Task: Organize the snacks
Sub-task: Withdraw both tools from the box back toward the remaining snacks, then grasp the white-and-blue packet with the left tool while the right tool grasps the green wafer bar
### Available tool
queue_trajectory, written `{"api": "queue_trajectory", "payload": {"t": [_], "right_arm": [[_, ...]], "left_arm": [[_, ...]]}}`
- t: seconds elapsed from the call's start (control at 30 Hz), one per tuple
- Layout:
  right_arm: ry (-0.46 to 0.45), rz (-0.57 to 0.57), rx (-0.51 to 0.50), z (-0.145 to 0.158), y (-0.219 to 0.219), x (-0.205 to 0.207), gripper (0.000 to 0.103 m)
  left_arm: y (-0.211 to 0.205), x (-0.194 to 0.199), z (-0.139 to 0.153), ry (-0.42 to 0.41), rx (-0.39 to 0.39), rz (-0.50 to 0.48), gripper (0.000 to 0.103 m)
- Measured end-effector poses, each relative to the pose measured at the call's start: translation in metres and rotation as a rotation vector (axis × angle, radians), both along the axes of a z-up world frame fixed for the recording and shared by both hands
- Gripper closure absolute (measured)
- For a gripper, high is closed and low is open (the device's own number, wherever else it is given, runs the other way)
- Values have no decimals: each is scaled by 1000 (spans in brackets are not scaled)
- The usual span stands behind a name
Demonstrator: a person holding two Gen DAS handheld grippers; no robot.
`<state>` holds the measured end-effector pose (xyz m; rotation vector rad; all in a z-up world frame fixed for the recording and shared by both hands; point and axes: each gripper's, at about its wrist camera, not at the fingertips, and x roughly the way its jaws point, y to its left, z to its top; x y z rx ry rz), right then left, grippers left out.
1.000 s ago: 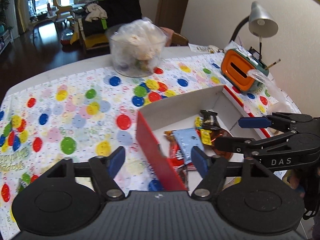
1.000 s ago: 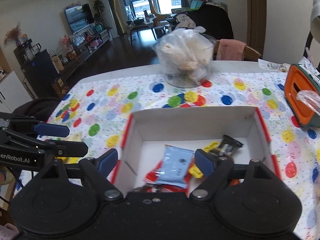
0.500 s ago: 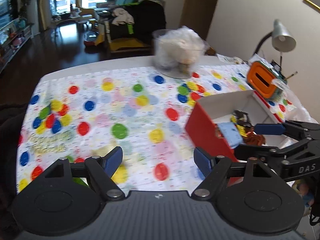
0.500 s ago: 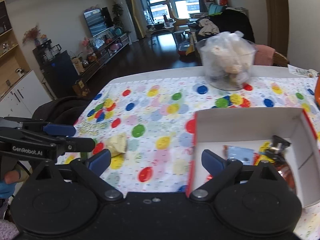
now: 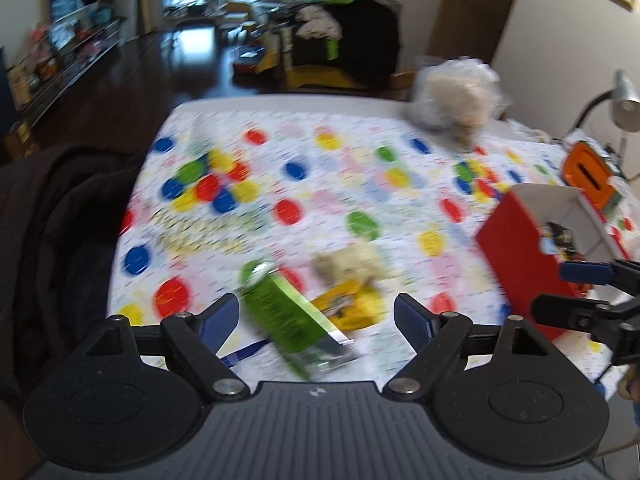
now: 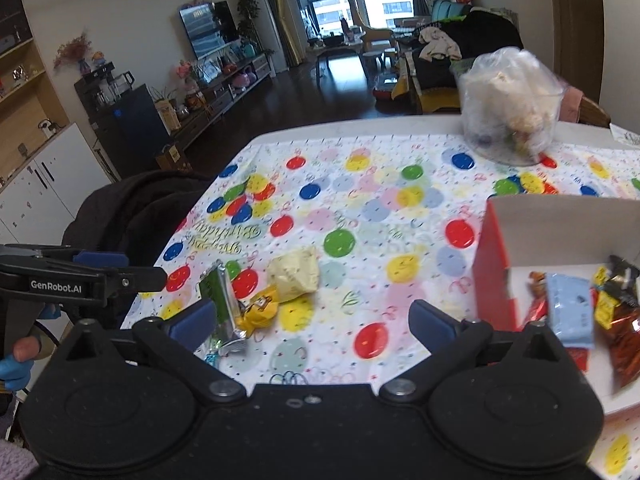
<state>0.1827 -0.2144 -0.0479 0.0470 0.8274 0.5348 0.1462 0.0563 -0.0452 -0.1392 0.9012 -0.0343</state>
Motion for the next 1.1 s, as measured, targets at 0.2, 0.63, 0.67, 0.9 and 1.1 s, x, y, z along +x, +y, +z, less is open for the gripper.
{"api": "queue_trajectory", "payload": {"t": [0.2,0.63,0.67,0.9,1.1], "right_arm": [[30,14,-41,-17,28,-2,0],[146,172,-144,-64,89,-1,4],[146,183,-151,-66,92,-2,4],[174,253,-206,-80,108,-1,11],[175,317,-239,-91,129,-6,21]], "left_arm": [[29,4,-36,108,16,101,18],[39,39,-94,339,-14,237,18],[37,40,-96,348,-8,234,18],[26,51,-111,416,12,234,18],[21,54,-115,424,41,243,18]]}}
